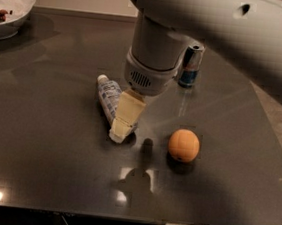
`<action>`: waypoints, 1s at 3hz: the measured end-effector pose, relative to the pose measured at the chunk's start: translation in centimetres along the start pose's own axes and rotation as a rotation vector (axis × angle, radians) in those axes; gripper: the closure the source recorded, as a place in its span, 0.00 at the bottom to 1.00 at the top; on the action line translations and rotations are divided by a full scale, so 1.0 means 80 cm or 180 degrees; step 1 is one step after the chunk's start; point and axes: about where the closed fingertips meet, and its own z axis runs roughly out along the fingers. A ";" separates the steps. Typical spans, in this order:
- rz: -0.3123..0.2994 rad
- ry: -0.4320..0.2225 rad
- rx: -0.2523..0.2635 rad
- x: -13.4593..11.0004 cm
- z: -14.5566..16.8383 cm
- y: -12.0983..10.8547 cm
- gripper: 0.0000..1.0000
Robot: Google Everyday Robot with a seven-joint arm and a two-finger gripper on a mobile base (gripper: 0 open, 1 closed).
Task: Move blue plastic bottle near redbull can
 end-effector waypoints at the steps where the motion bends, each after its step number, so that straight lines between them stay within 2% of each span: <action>1: 0.0250 0.0055 -0.0122 -0.021 0.028 0.007 0.00; 2: 0.0378 0.0104 -0.0098 -0.038 0.045 0.015 0.00; 3: 0.0498 0.0194 0.0012 -0.048 0.065 0.013 0.00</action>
Offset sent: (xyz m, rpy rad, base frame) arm 0.0113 0.0572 -0.0499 -0.0153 0.0759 -0.1726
